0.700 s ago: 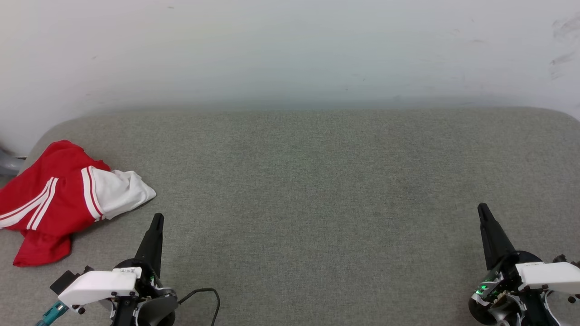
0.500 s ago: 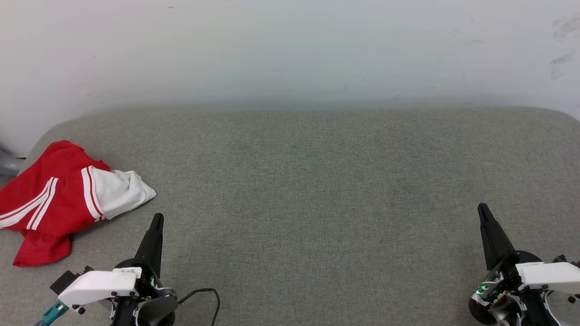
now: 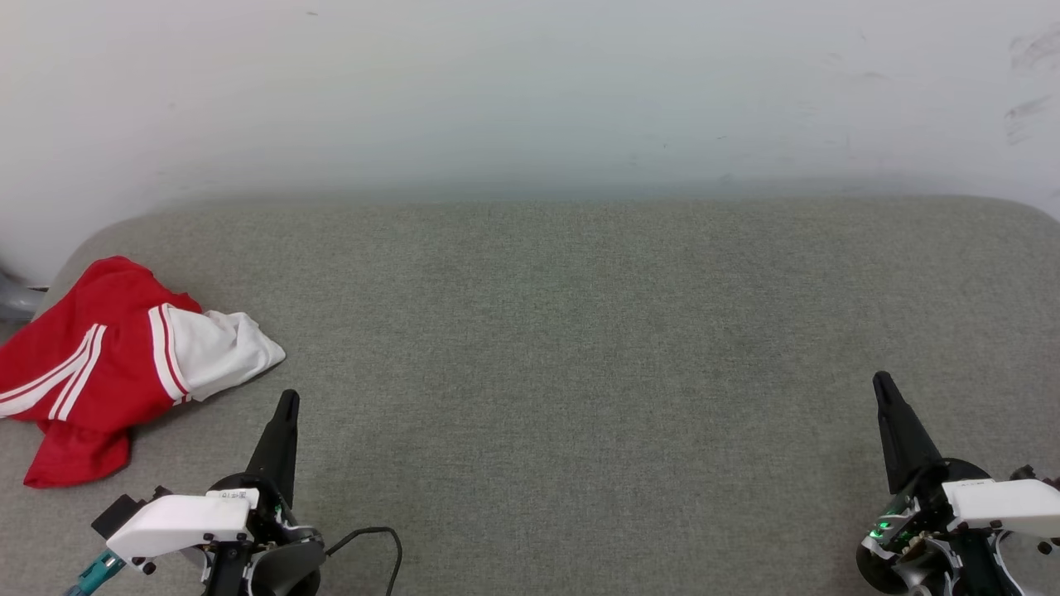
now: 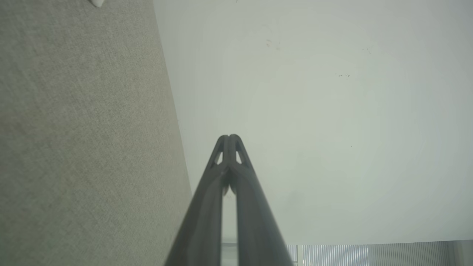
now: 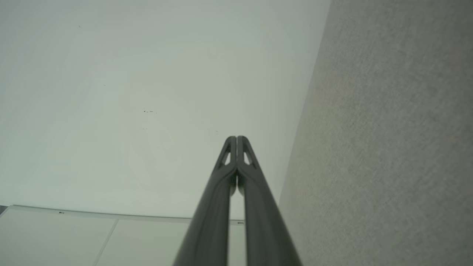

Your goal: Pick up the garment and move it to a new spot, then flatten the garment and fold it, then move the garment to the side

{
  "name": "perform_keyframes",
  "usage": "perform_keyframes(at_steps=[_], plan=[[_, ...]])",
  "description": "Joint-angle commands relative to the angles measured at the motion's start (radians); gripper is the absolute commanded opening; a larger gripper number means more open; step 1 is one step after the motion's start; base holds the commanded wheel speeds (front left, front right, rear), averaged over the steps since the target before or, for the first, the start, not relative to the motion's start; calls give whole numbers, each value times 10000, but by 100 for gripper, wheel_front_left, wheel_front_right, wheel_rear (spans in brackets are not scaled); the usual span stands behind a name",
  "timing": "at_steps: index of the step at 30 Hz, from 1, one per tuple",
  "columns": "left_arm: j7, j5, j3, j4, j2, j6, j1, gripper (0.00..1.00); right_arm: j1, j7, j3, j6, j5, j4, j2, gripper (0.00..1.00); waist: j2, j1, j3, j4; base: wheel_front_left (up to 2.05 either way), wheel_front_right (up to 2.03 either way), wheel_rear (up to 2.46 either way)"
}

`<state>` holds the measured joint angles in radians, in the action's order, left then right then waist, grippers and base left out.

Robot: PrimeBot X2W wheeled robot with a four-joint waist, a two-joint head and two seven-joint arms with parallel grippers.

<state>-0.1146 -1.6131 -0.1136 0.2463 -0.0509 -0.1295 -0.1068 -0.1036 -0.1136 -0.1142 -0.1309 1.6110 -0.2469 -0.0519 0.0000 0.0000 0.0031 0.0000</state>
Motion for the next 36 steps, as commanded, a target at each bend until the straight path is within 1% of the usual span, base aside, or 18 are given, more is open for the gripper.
perform_keyframes(at_steps=[1,7,8,11,22,32,36], plan=[[-20,2,-24,-13,22,-42,-58,0,-125,5,7,3,40,-8,36,0,0,0,0,0,0,0,0],[-20,0,-25,-13,23,-42,-58,0,-125,5,7,3,40,-8,36,0,0,0,0,0,0,0,0],[2,-2,5,0,0,2,-1,100,-1,3,0,0,-1,0,0,100,0,0,0,0,0,0,0],[22,0,60,185,13,9,155,100,183,24,16,0,-6,-187,4,100,0,0,1,0,0,0,0],[561,234,536,-537,-22,5,124,100,256,585,350,0,-203,386,5,100,0,0,25,13,0,0,0],[1043,1091,826,-1185,-60,2,91,100,306,1036,544,0,-695,839,7,100,0,0,45,44,0,0,0],[1207,1691,925,-1441,-56,0,113,100,335,1202,548,0,-1269,1001,-7,100,0,0,40,64,0,0,0]])
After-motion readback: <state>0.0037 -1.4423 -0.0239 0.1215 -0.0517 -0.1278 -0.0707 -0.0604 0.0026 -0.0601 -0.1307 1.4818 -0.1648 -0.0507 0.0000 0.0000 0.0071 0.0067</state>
